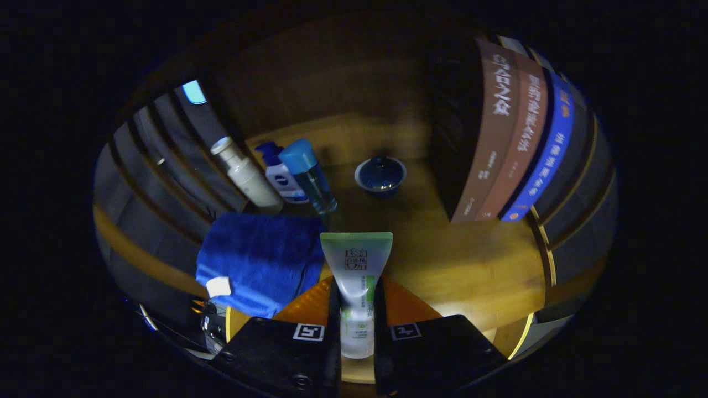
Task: Pull open the drawer, take out the items inside it, and place them on the countertop above the cabinet.
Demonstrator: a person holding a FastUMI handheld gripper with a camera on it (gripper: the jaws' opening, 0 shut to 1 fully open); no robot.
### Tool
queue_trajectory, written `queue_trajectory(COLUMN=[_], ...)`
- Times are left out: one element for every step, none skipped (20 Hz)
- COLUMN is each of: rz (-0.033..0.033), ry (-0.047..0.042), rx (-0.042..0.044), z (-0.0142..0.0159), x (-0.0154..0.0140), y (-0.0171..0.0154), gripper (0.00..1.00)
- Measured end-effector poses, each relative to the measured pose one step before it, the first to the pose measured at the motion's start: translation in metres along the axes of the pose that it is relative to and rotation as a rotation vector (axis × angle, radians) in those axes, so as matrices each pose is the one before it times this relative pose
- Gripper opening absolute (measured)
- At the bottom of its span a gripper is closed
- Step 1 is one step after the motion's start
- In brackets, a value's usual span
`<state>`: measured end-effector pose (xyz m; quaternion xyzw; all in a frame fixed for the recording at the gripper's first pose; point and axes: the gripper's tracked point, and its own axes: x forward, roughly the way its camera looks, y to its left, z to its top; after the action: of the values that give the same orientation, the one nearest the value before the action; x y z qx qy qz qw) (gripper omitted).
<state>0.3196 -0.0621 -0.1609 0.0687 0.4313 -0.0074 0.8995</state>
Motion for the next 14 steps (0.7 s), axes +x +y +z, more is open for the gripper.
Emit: queue_trajectory(rz=[-0.01689,-0.01767,-0.00709,-0.00538,-0.00669,-0.00589,-0.00256,-0.00543,-0.00477,-0.00622,-0.00221,0.00157,-0.00354,-0.00367], ry=[0.00661,0.00711,0.00405,-0.00135,0.00028,0.00298,0.00473,0.00944,0.00952,-0.00178,-0.00548,-0.01367,-0.01672,-0.01636], rx=[-0.00421,-0.00503,-0.00420,0.00248,0.00386,0.00475,0.00384,-0.00118,-0.00478,-0.00625,-0.00156,0.00480,0.00784,0.00475], z=[0.00472,0.00200,0.00136,0.00192,0.00074,-0.00057,-0.00154,-0.00357,-0.00394,-0.00304,-0.00309,0.00227,0.00011,0.00053], x=[0.01115,0.01063,0.00650,0.00620,0.00540,0.00475,0.00418,0.00282,0.00211,0.00243,0.00063,-0.00380,-0.00193,-0.00226], y=[-0.00083,-0.00173,0.00043,-0.00018,-0.00262,-0.00181,-0.00008,-0.00192,-0.00142,-0.00273,-0.00118,0.00006,-0.00120,-0.00128], gripper=[0.28,0.28,0.28,0.28,0.28,0.34,0.40,0.46,0.52,0.58,0.64,0.70,0.77,0.83])
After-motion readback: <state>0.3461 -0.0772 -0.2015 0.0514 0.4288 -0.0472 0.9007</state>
